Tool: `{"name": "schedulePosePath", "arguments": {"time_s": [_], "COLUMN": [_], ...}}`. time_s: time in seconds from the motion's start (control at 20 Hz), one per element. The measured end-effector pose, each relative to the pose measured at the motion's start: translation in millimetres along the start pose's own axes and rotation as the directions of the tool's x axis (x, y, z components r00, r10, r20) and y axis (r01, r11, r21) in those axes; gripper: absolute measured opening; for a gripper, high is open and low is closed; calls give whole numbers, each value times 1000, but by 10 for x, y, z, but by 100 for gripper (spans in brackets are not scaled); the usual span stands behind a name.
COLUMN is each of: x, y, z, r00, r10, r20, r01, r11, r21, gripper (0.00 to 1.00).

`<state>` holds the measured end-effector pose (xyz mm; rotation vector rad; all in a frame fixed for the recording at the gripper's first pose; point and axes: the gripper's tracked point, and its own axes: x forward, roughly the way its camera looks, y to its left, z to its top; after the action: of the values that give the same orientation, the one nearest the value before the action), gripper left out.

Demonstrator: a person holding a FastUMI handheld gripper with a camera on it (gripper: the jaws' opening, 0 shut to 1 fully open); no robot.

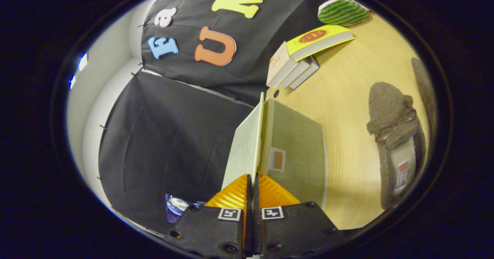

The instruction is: Open the storage box then place both shoes into the box .Put the left shoe in first, then the right shoe, with the right side of both shoes facing outward in a uniform manner.

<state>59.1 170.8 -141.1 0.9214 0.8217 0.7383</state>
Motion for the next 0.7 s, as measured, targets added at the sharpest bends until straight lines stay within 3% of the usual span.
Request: {"name": "schedulePosePath", "arguments": {"time_s": [0.3, 0.5, 0.7], "x": [9, 304, 727], "y": [816, 1497, 1995], "z": [72, -52, -359], "r00": [999, 1000, 999], "r10": [23, 0, -29], "r20": [38, 8, -38], "r01": [-21, 1, 15], "r11": [999, 986, 946], "r21": [-42, -166, -323], "gripper": [6, 6, 6]}}
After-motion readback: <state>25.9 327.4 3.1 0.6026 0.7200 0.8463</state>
